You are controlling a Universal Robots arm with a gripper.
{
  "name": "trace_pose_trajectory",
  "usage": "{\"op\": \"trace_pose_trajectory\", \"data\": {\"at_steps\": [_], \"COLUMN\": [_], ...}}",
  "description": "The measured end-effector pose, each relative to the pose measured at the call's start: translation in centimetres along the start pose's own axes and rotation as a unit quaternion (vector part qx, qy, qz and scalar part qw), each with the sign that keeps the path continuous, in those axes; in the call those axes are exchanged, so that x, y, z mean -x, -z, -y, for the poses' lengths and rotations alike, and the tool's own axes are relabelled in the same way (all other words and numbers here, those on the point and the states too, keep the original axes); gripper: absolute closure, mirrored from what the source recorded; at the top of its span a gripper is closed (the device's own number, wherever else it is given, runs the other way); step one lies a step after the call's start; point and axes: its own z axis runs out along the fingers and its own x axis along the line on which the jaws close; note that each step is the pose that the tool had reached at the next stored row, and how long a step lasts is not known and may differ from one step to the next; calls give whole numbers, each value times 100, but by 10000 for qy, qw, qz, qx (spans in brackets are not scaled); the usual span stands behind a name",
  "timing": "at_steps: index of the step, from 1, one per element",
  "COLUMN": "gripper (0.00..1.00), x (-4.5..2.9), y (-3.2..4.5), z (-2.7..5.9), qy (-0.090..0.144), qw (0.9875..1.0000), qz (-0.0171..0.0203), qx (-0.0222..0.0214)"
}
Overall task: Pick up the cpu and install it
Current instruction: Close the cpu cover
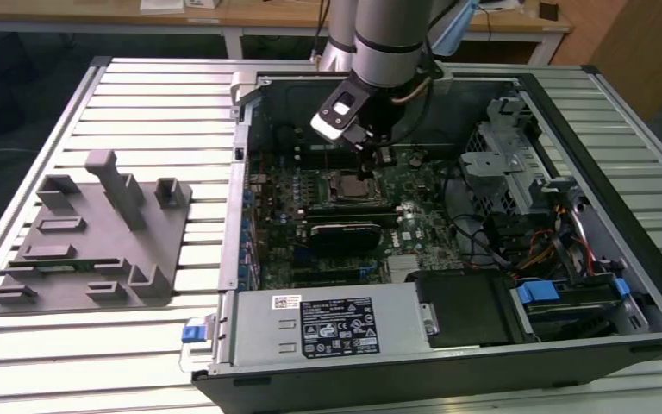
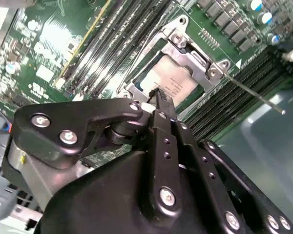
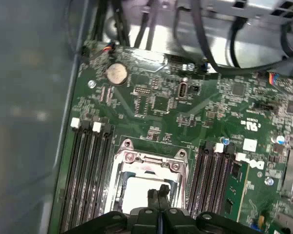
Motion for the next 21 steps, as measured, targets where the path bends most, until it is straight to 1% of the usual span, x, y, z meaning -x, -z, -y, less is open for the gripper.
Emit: {"op": "trace_pose_trajectory", "data": {"at_steps": [3,6,9,11,13,16,19,21], "gripper": [89,89,89,89,89,89,89,89], "x": [0,0,0,0,0,0,0,0], "y": [0,-1,-2,-2,-3,-4,-5,-6], "z": [0,0,0,0,0,0,0,0], "qy": [275,545,822,1001,1180,1453,1719,1901], "qw": [9996,9985,9966,9950,9930,9894,9851,9818], "qz": [3,5,7,8,9,11,13,15], "qx": [-1,-2,-3,-3,-4,-4,-5,-6]}}
